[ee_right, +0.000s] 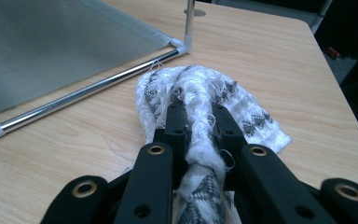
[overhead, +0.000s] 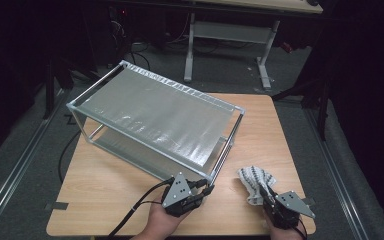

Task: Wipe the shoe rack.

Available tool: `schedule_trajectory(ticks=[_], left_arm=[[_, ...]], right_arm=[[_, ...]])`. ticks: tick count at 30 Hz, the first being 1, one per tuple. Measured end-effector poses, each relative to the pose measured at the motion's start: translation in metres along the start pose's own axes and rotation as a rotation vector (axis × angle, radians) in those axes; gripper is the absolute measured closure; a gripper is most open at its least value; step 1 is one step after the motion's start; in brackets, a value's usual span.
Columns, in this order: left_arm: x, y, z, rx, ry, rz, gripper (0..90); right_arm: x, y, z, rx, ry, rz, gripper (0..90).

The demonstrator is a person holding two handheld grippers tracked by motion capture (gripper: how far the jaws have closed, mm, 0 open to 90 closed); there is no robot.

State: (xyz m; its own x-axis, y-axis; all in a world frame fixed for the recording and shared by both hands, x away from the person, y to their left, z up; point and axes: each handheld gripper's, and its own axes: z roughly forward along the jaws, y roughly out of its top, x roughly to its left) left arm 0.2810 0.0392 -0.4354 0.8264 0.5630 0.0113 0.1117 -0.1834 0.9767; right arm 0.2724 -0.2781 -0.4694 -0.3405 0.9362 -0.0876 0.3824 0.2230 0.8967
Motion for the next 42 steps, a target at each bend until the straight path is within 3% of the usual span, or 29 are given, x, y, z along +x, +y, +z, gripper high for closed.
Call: schedule_trajectory(ticks=[12, 18, 24, 26, 27, 29, 32, 34, 35, 42], left_arm=[[-0.004, -0.005, -0.015, -0.009, 0.012, 0.015, 81.0], [-0.006, -0.010, -0.031, -0.020, 0.013, 0.013, 81.1], [-0.007, -0.013, -0.046, -0.017, 0.012, 0.010, 81.1], [-0.007, -0.014, -0.048, -0.015, 0.009, 0.008, 81.0], [-0.006, -0.013, -0.051, -0.010, 0.006, 0.010, 81.0], [-0.006, -0.013, -0.052, -0.008, 0.002, 0.011, 81.0], [-0.005, -0.015, -0.054, -0.019, -0.003, 0.017, 81.1], [-0.004, -0.016, -0.055, -0.021, -0.007, 0.018, 81.1], [-0.004, -0.016, -0.055, -0.023, -0.009, 0.021, 81.1], [-0.004, -0.017, -0.058, -0.021, -0.002, 0.026, 81.1]], right_arm=[[0.016, 0.011, 0.012, -0.015, 0.055, -0.034, 79.9], [0.027, 0.024, 0.016, -0.059, 0.127, -0.031, 79.9], [0.048, 0.051, 0.043, -0.067, 0.201, -0.070, 79.9], [0.058, 0.060, 0.062, -0.050, 0.231, -0.080, 79.9], [0.071, 0.064, 0.085, -0.004, 0.254, -0.108, 79.9], [0.076, 0.064, 0.093, 0.019, 0.263, -0.121, 80.0], [0.089, 0.053, 0.125, 0.152, 0.268, -0.163, 80.4], [0.090, 0.045, 0.134, 0.225, 0.266, -0.173, 80.8], [0.087, 0.042, 0.133, 0.219, 0.280, -0.157, 81.0], [0.085, 0.040, 0.126, 0.233, 0.268, -0.172, 81.1]])
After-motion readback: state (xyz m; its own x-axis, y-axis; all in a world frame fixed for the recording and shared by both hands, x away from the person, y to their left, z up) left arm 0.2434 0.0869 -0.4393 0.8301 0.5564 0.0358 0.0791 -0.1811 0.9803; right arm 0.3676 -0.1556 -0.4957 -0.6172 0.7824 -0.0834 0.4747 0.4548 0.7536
